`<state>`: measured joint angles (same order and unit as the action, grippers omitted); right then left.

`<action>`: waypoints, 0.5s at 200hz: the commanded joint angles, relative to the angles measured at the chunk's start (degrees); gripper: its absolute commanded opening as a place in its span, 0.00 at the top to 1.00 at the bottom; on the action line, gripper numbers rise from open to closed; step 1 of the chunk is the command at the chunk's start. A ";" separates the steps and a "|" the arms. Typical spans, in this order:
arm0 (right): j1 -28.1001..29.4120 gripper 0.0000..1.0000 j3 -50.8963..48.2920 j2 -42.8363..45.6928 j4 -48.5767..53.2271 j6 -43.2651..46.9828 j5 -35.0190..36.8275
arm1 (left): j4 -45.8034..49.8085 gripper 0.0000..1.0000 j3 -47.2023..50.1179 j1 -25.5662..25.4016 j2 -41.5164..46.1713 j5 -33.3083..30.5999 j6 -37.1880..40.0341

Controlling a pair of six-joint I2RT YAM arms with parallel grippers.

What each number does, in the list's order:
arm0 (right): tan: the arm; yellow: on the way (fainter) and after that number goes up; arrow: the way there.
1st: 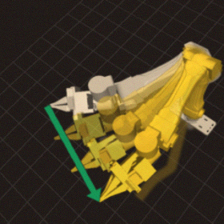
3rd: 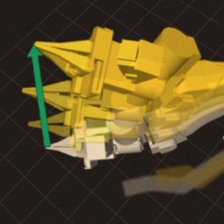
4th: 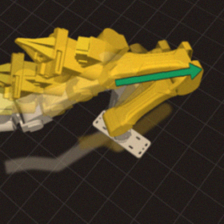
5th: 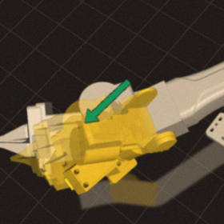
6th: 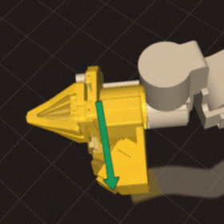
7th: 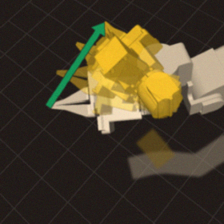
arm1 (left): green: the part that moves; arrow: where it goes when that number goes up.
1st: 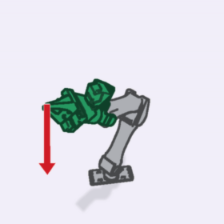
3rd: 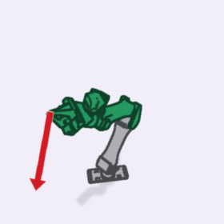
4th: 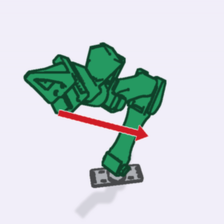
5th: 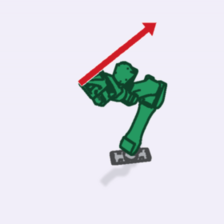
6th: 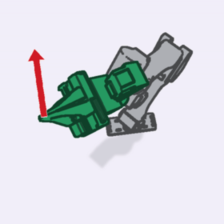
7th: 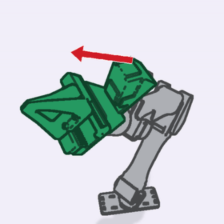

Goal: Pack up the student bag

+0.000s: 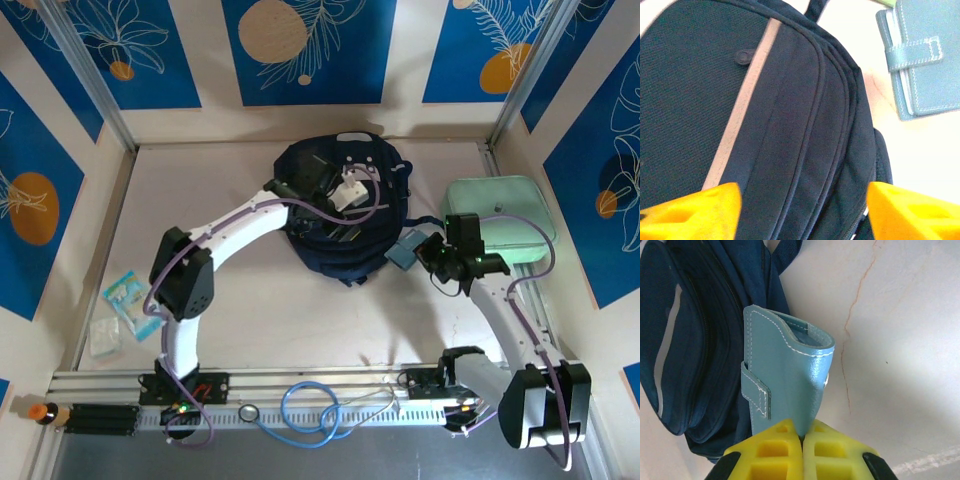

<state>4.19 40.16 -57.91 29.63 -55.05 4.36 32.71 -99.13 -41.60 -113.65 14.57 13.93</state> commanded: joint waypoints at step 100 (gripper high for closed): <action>-2.56 0.97 0.91 1.66 -1.02 -0.37 -4.88 | 11.68 0.64 -14.80 -0.56 -14.26 -7.68 6.90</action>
<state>2.00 40.16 -56.77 29.54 -54.92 1.21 42.87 -111.53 -42.17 -127.72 9.15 21.28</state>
